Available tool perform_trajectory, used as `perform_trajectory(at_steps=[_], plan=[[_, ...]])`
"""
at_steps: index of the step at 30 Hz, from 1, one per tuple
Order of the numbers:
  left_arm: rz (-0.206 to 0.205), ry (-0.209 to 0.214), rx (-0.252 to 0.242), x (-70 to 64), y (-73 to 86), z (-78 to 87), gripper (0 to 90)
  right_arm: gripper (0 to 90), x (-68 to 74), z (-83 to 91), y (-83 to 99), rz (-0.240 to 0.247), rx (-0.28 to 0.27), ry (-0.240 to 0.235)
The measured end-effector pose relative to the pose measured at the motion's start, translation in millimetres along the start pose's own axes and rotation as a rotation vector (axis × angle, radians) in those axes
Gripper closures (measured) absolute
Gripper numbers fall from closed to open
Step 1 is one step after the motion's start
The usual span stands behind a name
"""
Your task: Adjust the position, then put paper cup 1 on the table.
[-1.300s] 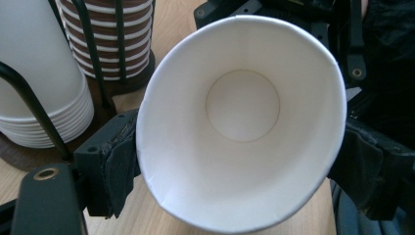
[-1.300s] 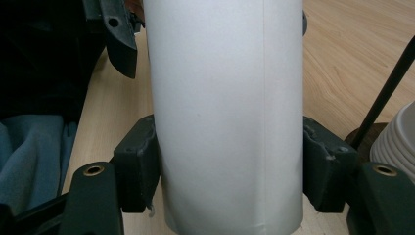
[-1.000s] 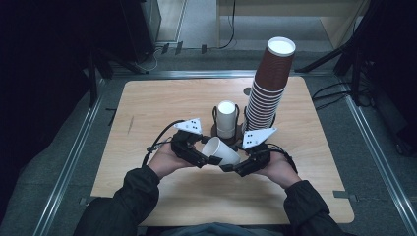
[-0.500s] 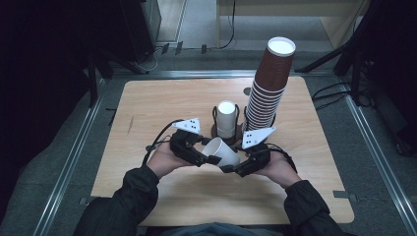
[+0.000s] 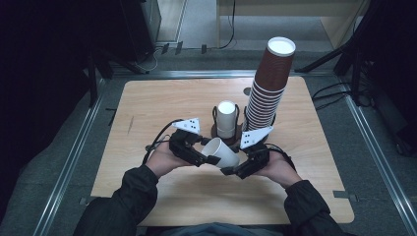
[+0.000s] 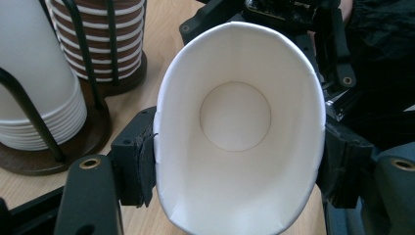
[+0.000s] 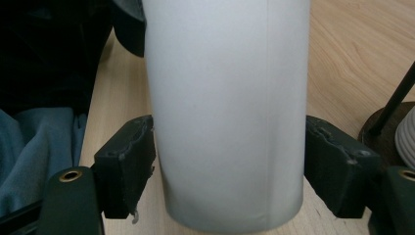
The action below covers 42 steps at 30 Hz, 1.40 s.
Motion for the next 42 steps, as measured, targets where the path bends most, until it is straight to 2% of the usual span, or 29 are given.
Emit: perform_trajectory(at_steps=[7,15,18,19,24,28,34,36,38,42], plan=[[-0.003,-0.014,0.009,1.8,0.8,4.1,29.4,24.0,-1.4,-1.2,6.6,0.0,0.068,0.005],[-0.016,-0.05,0.043,4.6,2.5,9.7,29.3,23.2,-1.5,-0.2,9.3,0.001,0.091,0.024],[-0.023,-0.068,0.066,5.9,4.0,10.6,29.2,21.8,-3.4,1.5,9.5,0.002,0.084,0.038],[-0.026,-0.072,0.076,6.0,4.5,10.7,29.1,21.0,-3.3,2.4,9.8,-0.017,0.086,0.042],[-0.038,-0.099,0.128,7.4,7.9,9.3,29.0,19.3,-4.6,5.9,9.7,-0.037,0.063,0.071],[-0.045,-0.105,0.154,8.0,9.2,8.0,28.8,19.2,-5.0,9.9,11.9,-0.043,0.06,0.098],[-0.035,-0.118,0.176,10.7,12.1,8.8,28.6,18.1,-7.8,14.4,13.1,-0.053,0.038,0.141],[-0.028,-0.124,0.183,12.6,13.6,10.6,28.6,18.0,-9.5,14.7,12.5,-0.086,0.023,0.176],[-0.018,-0.139,0.188,15.0,15.2,13.0,28.5,17.9,-11.3,15.6,12.3,-0.11,0.02,0.203],[-0.002,-0.177,0.203,21.2,19.5,19.4,28.4,17.9,-14.5,17.6,13.6,-0.117,0.022,0.228]])
Point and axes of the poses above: each handheld gripper's, and its own axes: z roughly backward along the jaws, y roughly out of its underside, x roughly to its left, the point moved 4 cm from there along -z, roughly forward along the jaws, and after that the axes turned 6 degrees about -z, right-handed, at the moved point
